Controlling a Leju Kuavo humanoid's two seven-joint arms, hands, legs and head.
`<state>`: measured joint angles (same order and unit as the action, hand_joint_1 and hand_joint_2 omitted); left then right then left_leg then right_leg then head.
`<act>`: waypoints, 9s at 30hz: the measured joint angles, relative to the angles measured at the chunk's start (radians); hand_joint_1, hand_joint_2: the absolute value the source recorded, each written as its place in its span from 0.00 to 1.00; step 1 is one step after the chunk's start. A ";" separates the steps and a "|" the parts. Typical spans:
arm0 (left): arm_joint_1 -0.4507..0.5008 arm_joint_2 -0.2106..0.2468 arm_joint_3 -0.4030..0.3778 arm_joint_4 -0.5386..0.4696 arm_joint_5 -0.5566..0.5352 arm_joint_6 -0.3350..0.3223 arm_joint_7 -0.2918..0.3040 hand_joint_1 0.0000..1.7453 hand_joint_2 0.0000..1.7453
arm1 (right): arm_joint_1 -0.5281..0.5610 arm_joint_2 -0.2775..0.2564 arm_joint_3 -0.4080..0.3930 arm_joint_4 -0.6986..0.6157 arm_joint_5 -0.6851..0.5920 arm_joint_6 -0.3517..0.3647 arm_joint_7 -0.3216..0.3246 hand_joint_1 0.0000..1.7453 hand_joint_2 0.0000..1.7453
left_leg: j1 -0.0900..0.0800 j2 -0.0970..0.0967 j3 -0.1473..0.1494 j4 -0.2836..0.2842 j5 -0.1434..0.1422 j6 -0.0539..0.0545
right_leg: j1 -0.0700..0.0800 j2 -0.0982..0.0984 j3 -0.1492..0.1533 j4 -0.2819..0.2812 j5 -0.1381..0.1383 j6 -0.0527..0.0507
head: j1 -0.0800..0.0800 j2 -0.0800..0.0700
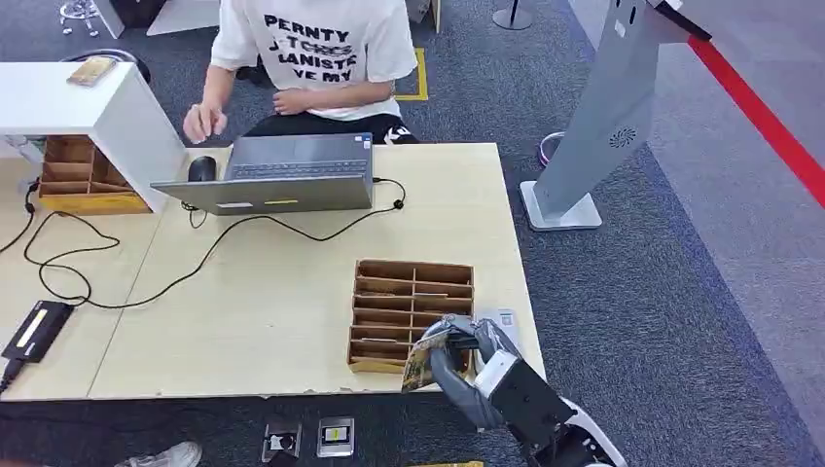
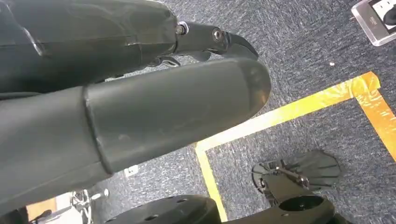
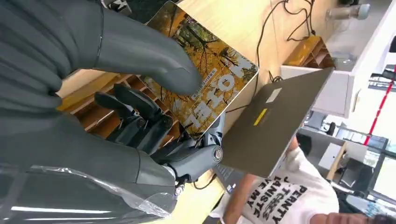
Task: Pass the card to the sensor for recognition and then transmit it.
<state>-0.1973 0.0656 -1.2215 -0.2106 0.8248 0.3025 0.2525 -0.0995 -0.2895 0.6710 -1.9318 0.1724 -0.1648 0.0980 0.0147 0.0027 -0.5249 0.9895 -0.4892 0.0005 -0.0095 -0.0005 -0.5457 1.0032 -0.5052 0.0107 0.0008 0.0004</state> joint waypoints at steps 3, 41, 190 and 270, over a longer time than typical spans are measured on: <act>-0.001 0.000 0.000 0.000 0.000 0.000 0.000 0.00 0.00 | 0.000 0.001 0.000 0.000 0.000 0.000 0.000 1.00 1.00 | 0.000 0.000 0.000 0.000 0.000 0.000 | 0.000 0.000 0.000 0.000 0.000 0.000 | 0.000 0.000; -0.001 -0.001 0.000 0.000 0.010 0.016 0.006 0.00 0.00 | 0.013 0.006 0.000 0.004 -0.017 -0.002 -0.034 1.00 1.00 | 0.000 0.000 0.000 0.000 0.000 0.000 | 0.000 0.000 0.000 0.000 0.000 0.000 | 0.000 0.000; -0.024 -0.015 -0.009 0.003 0.079 0.035 0.014 0.00 0.00 | -0.225 0.257 0.104 0.551 -0.174 -0.536 -0.353 0.00 1.00 | 0.000 -0.001 -0.006 0.000 0.002 -0.002 | 0.000 0.000 -0.007 0.002 0.000 -0.001 | 0.000 0.000; -0.006 -0.010 -0.008 0.005 0.112 0.039 -0.014 0.00 0.00 | -0.013 0.089 0.128 0.150 0.627 -0.337 0.098 0.29 1.00 | 0.000 -0.001 -0.007 0.000 0.002 -0.002 | 0.000 -0.001 -0.007 0.002 0.000 -0.001 | 0.000 0.000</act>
<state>-0.2030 0.0557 -1.2299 -0.2052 0.9365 0.3410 0.2380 -0.1127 -0.2007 0.7988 -1.7819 0.7992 -0.5020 0.1961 0.0149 0.0019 -0.5319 0.9894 -0.4872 -0.0011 -0.0091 -0.0013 -0.5531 1.0052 -0.5049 0.0101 0.0008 0.0004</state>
